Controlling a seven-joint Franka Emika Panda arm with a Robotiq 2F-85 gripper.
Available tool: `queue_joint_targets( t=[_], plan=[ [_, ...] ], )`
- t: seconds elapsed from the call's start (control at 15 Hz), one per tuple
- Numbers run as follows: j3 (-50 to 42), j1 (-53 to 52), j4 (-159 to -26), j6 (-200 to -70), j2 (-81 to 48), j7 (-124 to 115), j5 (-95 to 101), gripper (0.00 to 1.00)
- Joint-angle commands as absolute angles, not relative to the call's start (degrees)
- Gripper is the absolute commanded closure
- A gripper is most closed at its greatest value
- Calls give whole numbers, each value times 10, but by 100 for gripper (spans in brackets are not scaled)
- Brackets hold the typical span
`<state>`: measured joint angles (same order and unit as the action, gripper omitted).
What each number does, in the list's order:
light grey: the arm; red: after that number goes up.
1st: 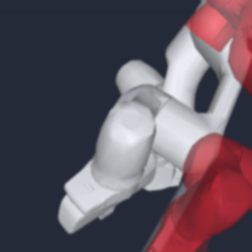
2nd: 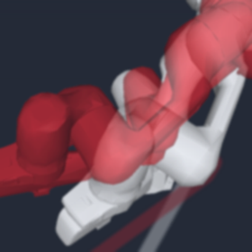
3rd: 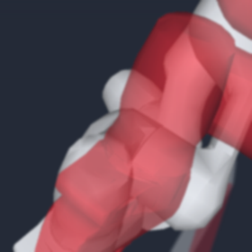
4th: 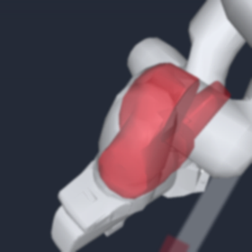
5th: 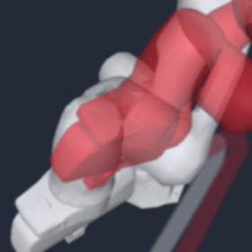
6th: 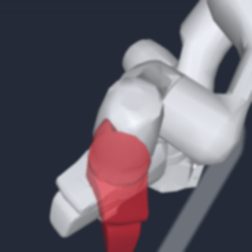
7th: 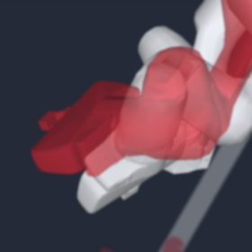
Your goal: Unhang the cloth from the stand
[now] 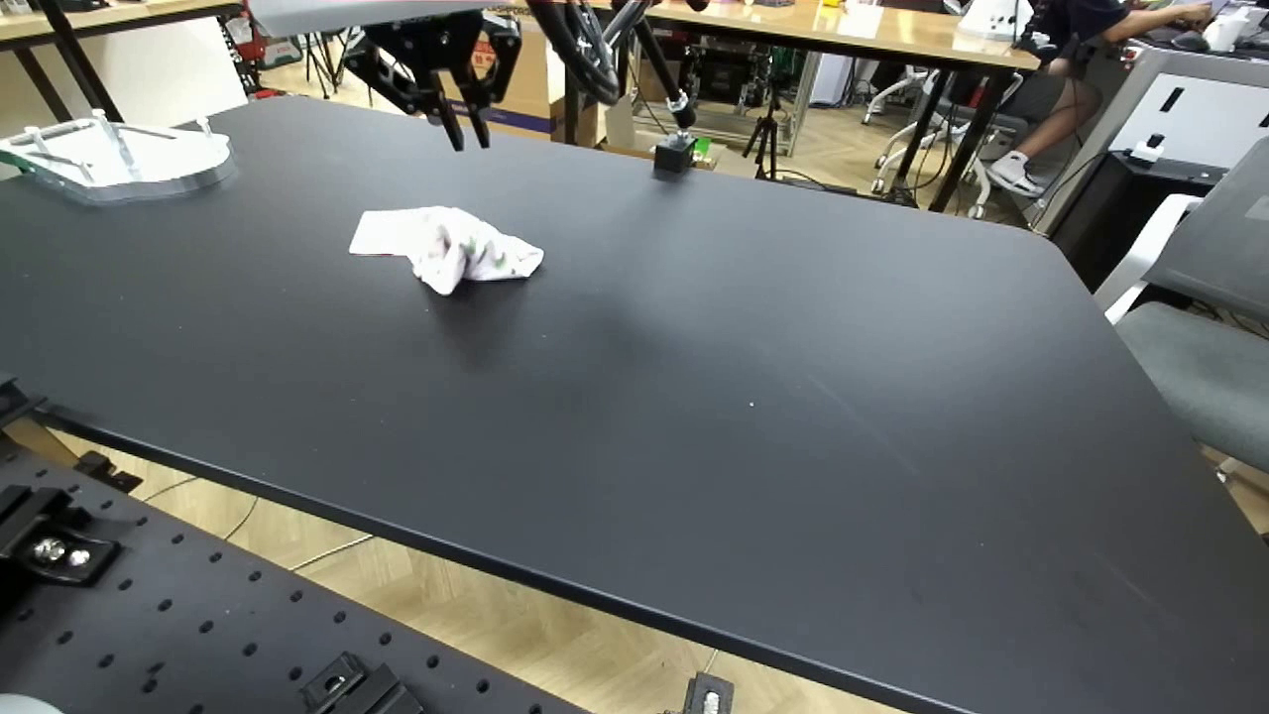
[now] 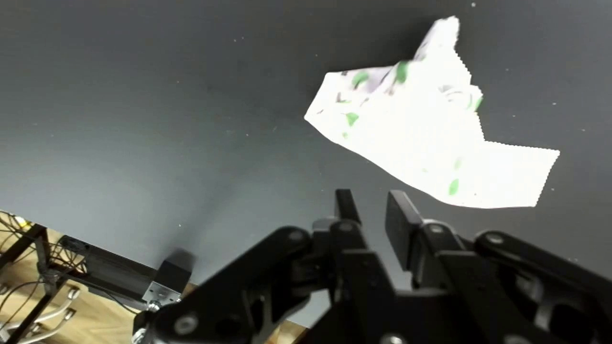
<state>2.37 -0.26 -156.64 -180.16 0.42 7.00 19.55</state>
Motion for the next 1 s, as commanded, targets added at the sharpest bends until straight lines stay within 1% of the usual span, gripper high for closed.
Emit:
queue_joint_targets(
  t=[0.0,0.27,0.47,0.67,0.93],
  plan=[
    [20,10,-1556,-1745,22,9,232,45],
    [32,-3,-1554,-1633,39,3,184,18],
    [36,-21,-1540,-1509,55,28,107,1],
    [33,-24,-1524,-1435,79,23,73,0],
    [27,-17,-1505,-1398,105,14,58,0]
  ],
)
